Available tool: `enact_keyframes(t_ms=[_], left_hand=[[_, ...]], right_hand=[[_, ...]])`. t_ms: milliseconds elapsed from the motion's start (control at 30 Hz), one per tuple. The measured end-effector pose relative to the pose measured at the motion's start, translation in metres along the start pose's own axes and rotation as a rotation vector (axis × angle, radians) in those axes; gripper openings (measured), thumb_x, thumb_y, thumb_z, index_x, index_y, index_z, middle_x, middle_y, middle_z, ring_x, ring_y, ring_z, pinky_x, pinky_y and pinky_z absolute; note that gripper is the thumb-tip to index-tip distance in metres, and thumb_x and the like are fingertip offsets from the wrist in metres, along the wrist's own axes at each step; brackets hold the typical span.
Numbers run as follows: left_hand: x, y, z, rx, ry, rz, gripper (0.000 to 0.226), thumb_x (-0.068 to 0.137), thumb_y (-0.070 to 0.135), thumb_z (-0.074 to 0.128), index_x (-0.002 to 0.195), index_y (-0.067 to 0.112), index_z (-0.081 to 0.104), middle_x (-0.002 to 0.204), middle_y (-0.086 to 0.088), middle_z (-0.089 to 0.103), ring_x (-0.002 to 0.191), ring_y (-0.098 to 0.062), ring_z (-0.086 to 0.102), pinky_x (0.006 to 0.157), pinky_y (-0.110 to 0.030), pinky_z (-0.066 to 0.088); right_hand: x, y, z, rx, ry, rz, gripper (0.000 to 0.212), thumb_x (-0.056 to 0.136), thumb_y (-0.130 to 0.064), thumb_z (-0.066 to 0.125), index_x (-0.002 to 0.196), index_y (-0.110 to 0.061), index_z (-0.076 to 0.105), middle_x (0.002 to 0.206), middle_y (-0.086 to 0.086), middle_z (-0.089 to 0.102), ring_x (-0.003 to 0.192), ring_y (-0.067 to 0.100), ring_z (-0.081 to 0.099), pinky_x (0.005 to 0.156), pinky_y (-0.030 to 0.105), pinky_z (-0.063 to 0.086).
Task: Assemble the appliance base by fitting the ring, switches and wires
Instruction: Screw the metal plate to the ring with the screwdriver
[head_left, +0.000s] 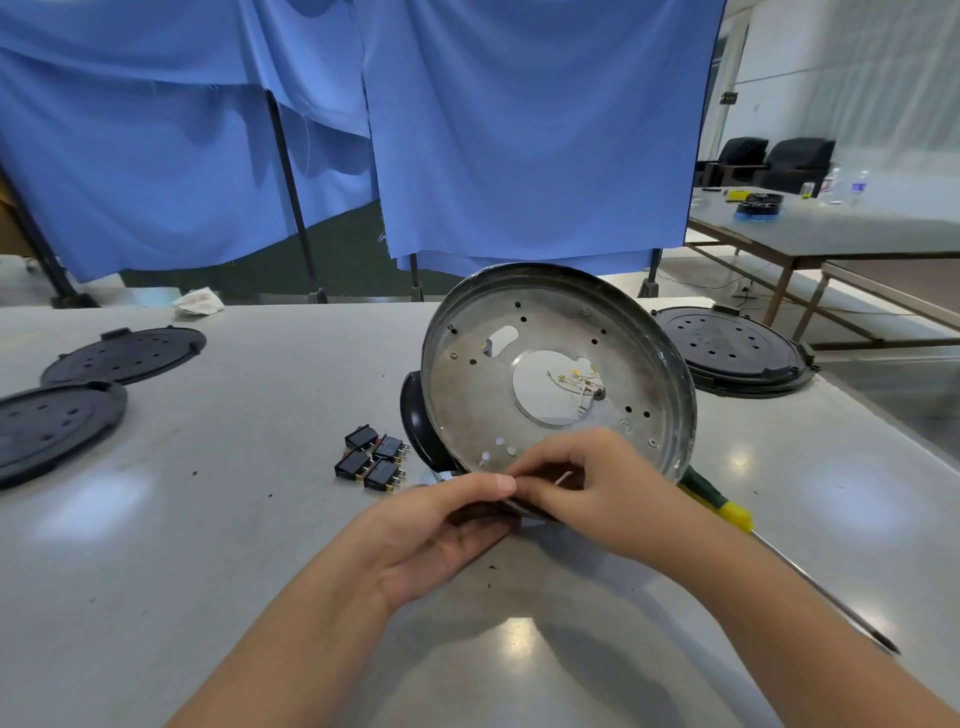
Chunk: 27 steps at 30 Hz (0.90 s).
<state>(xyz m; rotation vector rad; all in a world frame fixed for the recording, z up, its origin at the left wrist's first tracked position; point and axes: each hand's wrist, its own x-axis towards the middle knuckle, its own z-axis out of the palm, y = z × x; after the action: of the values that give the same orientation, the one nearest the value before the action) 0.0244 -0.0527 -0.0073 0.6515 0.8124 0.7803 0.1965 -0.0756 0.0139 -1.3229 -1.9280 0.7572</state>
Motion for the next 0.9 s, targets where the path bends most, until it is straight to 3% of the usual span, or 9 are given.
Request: enact_keyframes(t_ms=[133,267,467,600,733,900], left_hand=[[-0.0001,0.0008,0.0010,-0.016,-0.012,-0.009,0.042,0.058,-0.001,0.070,0.099,-0.012,0.069,0.109,-0.023,0.069,0.088,-0.024,0.072,0.083,-0.030,0.057],[0.0004,-0.0003,-0.0001,-0.021,-0.003,-0.012,0.032,0.057,-0.003,0.070,0.088,-0.009,0.074,0.101,-0.024,0.070,0.082,-0.025,0.072,0.081,-0.031,0.058],[-0.0004,0.0000,-0.0002,-0.025,-0.017,-0.009,0.041,0.060,-0.003,0.069,0.100,-0.011,0.070,0.112,-0.024,0.068,0.092,-0.027,0.070,0.086,-0.034,0.056],[-0.0020,0.0001,0.0001,-0.016,-0.029,-0.012,0.042,0.059,-0.002,0.070,0.100,-0.013,0.069,0.116,-0.025,0.066,0.100,-0.028,0.067,0.089,-0.034,0.054],[-0.0017,0.0001,0.0006,-0.012,-0.007,-0.017,0.038,0.057,-0.003,0.070,0.094,-0.012,0.071,0.115,-0.027,0.065,0.092,-0.028,0.068,0.087,-0.034,0.055],[-0.0010,0.0000,0.0004,-0.003,-0.013,-0.025,0.029,0.057,-0.003,0.070,0.085,-0.009,0.074,0.101,-0.023,0.070,0.083,-0.025,0.071,0.085,-0.033,0.056]], right_hand=[[0.0008,-0.0017,0.0006,0.034,0.002,0.051,0.011,0.083,-0.015,0.068,0.085,-0.022,0.076,0.076,-0.004,0.073,0.073,0.007,0.068,0.069,0.019,0.054],[0.0018,-0.0042,-0.0002,0.066,-0.001,0.076,0.022,0.081,-0.004,0.064,0.080,-0.023,0.075,0.073,0.005,0.072,0.063,0.007,0.061,0.063,0.021,0.051],[0.0012,-0.0024,0.0000,0.070,-0.017,0.041,0.021,0.083,-0.007,0.064,0.088,-0.024,0.075,0.077,-0.006,0.070,0.065,0.001,0.056,0.060,0.012,0.043],[0.0037,0.0004,0.0003,0.134,0.012,0.067,0.007,0.079,-0.014,0.076,0.078,-0.020,0.073,0.059,-0.007,0.063,0.057,0.003,0.054,0.058,0.017,0.046],[0.0077,0.0033,0.0050,0.082,0.061,0.112,0.012,0.075,-0.012,0.077,0.072,-0.021,0.071,0.050,-0.014,0.055,0.050,0.001,0.048,0.052,0.013,0.041],[0.0080,0.0028,0.0056,-0.020,0.055,0.080,0.010,0.076,-0.014,0.075,0.074,-0.023,0.073,0.066,0.002,0.069,0.057,0.004,0.056,0.058,0.021,0.049]])
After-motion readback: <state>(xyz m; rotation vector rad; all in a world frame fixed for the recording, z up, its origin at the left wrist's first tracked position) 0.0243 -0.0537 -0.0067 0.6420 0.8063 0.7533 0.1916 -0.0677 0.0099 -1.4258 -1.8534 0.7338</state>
